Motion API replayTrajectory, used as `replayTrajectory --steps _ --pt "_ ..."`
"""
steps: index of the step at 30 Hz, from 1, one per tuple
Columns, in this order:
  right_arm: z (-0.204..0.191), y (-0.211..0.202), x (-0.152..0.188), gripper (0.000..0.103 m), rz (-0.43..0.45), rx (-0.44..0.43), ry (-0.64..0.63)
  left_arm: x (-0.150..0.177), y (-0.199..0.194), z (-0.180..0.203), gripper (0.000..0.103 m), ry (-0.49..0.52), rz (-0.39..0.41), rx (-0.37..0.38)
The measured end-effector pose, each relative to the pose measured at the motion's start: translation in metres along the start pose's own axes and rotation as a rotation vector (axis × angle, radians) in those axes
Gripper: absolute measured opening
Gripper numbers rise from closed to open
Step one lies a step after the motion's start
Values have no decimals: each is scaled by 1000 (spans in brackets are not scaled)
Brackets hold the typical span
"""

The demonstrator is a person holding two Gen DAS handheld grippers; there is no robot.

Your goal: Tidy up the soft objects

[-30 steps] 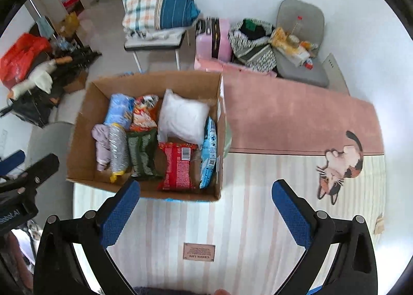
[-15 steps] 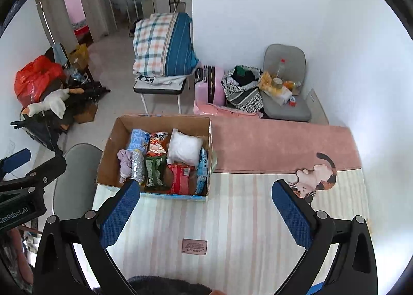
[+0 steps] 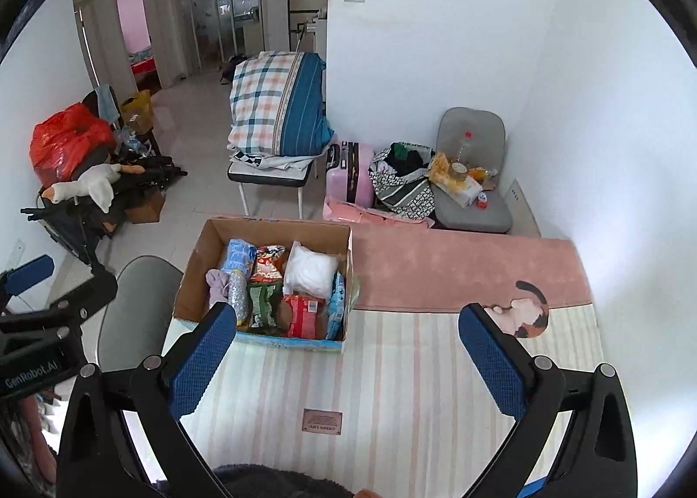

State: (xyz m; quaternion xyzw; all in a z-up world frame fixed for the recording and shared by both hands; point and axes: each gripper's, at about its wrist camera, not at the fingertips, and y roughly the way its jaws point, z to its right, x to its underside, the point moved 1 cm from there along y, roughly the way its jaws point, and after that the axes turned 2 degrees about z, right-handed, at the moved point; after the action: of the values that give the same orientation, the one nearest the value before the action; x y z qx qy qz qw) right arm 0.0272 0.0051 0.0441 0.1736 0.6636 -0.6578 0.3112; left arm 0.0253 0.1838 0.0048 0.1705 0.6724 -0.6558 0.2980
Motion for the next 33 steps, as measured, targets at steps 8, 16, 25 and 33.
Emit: replayTrajectory --steps 8,16,25,33 --pt "-4 5 -2 103 -22 21 -9 3 3 -2 100 -15 -11 -13" --pt "-1 5 -7 103 -17 31 -6 -1 0 -4 100 -15 7 -15" --pt "1 7 -9 103 -20 43 -9 -3 0 -3 100 -10 -6 0" --pt "2 7 -6 103 -25 41 -16 -4 -1 -3 100 -18 -9 1"
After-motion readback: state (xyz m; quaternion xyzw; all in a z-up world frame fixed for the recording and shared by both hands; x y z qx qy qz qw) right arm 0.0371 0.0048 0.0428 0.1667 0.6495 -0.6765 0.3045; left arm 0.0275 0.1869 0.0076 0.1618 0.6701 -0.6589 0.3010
